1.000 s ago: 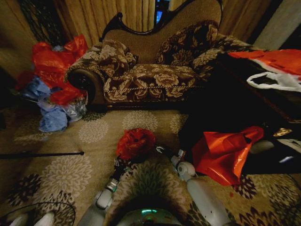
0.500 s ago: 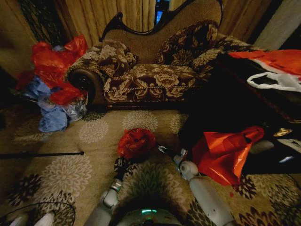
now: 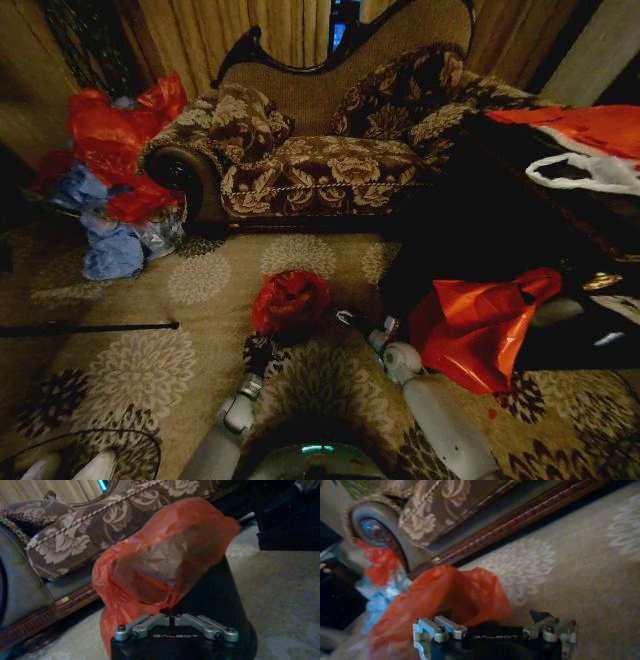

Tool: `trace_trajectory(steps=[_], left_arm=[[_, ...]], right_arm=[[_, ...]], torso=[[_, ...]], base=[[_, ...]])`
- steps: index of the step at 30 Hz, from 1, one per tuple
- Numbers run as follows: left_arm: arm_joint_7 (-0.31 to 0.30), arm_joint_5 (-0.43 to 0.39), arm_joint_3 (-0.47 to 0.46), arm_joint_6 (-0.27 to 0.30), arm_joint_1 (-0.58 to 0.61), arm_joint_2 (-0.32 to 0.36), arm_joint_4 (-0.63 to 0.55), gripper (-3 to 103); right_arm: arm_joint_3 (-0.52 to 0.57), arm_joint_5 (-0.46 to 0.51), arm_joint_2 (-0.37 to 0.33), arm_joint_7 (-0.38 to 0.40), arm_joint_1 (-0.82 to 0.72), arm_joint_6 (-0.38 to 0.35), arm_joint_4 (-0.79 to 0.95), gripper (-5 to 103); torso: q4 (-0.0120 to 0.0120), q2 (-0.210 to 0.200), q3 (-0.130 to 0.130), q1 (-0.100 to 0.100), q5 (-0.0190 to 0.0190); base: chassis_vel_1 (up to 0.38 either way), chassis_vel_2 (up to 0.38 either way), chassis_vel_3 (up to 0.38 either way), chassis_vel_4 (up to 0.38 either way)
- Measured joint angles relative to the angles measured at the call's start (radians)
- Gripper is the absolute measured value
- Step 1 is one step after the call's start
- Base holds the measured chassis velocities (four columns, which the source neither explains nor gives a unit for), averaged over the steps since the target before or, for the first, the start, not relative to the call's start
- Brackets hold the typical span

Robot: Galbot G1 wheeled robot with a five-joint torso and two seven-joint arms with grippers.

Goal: Place a garbage bag over the trash bin.

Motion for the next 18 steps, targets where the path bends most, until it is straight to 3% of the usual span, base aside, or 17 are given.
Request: trace_trajectory(steps=[4, 8, 18], left_arm=[[0.0, 0.001, 0.0, -0.001, 0.003, 0.0, 0.0, 0], [0.0, 0.006, 0.002, -0.004, 0.021, 0.007, -0.029, 0], [0.001, 0.014, 0.01, 0.004, 0.057, 0.012, -0.07, 0]], right_arm=[[0.003, 0.014, -0.001, -0.037, -0.008, -0.007, 0.001, 100], [0.003, 0.081, 0.024, -0.121, 0.002, -0.023, -0.042, 100], [-0.035, 0.114, 0.087, -0.175, 0.06, -0.044, -0.138, 100]], torso=[[0.0, 0.0, 0.0, 0.0, 0.0002], [0.0, 0.0, 0.0, 0.0, 0.0003], [0.0003, 0.0, 0.0, 0.0, 0.0002]], base=[[0.0, 0.0, 0.0, 0.0], [0.0, 0.0, 0.0, 0.0], [0.0, 0.0, 0.0, 0.0]])
